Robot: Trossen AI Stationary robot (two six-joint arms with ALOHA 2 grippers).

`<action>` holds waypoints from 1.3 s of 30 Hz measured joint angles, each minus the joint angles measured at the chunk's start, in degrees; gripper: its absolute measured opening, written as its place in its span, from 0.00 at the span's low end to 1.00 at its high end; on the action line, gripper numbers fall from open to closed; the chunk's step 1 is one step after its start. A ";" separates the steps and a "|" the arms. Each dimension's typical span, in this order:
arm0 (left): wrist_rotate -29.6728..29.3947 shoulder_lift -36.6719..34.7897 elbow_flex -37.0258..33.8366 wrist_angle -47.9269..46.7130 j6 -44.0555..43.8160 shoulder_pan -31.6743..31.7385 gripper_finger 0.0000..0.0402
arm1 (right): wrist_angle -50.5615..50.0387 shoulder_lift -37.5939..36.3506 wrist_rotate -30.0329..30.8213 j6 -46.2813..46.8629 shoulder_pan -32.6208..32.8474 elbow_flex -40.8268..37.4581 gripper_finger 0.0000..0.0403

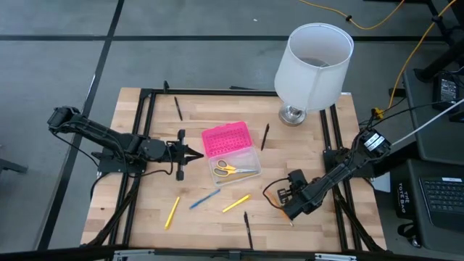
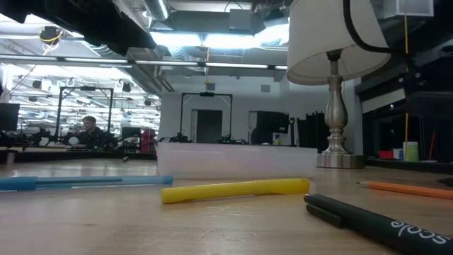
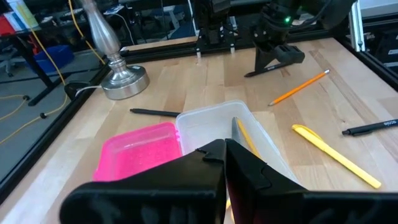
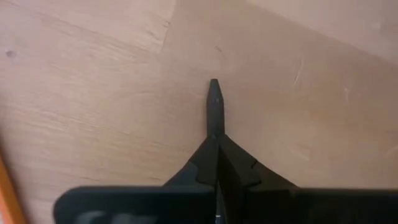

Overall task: Pick & place school supplies into a supply box
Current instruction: Put the black pen into the pink supply box

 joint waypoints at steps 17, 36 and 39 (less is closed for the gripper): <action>0.20 0.00 0.00 -0.61 -1.01 0.00 0.00 | 0.60 0.17 -2.38 -1.95 -0.11 -0.18 0.12; 0.26 0.00 0.00 -0.66 -1.59 -0.02 0.01 | 4.65 -0.08 -5.50 -2.97 -0.07 -0.85 0.22; 0.26 0.00 0.00 -0.66 -2.18 -0.02 0.01 | 6.36 -0.24 -5.17 -3.34 -0.05 -2.37 0.16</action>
